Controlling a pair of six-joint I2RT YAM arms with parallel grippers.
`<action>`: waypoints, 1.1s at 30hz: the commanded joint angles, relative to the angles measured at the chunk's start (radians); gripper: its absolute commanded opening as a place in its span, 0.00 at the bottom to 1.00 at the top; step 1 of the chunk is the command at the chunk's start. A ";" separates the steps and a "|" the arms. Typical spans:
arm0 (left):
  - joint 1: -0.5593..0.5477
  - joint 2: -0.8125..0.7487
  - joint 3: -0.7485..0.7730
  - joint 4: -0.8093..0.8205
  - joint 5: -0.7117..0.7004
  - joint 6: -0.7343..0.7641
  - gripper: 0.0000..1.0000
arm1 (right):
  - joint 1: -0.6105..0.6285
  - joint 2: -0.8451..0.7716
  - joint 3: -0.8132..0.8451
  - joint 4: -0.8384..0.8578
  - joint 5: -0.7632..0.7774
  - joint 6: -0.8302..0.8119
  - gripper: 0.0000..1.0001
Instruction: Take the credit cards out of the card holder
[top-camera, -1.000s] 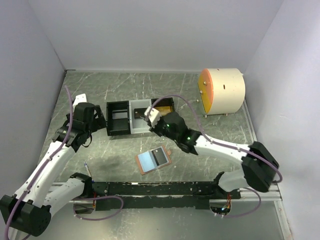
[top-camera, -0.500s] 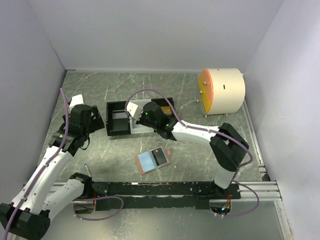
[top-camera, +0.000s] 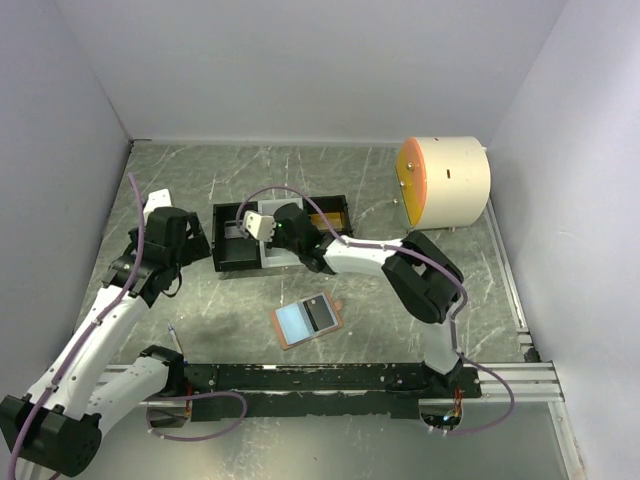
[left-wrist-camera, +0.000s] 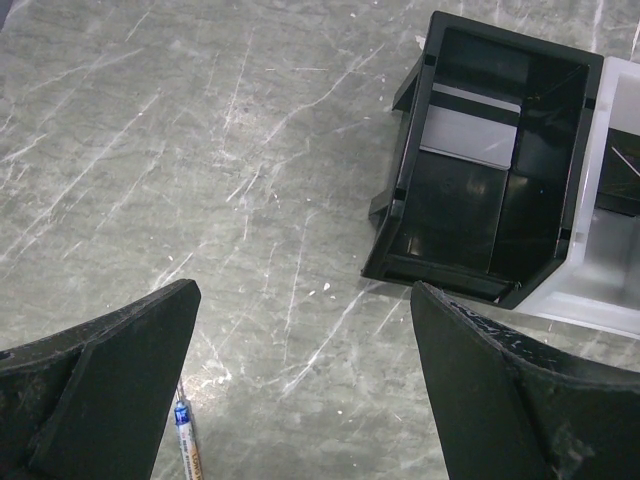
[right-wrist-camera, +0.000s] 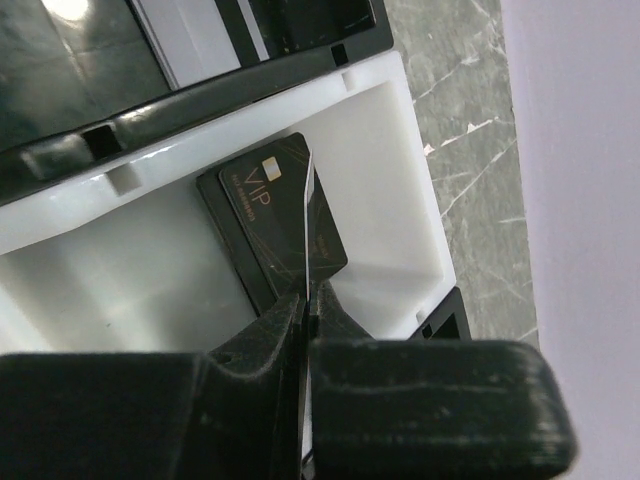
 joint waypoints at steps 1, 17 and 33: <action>0.004 -0.025 0.011 -0.010 -0.023 0.000 1.00 | -0.017 0.054 0.045 0.082 0.021 -0.073 0.00; 0.004 -0.022 0.008 0.001 -0.020 0.015 1.00 | -0.024 0.215 0.170 0.053 0.063 -0.187 0.07; 0.004 -0.002 0.005 0.005 -0.003 0.024 0.99 | -0.030 0.221 0.153 0.008 0.061 -0.160 0.34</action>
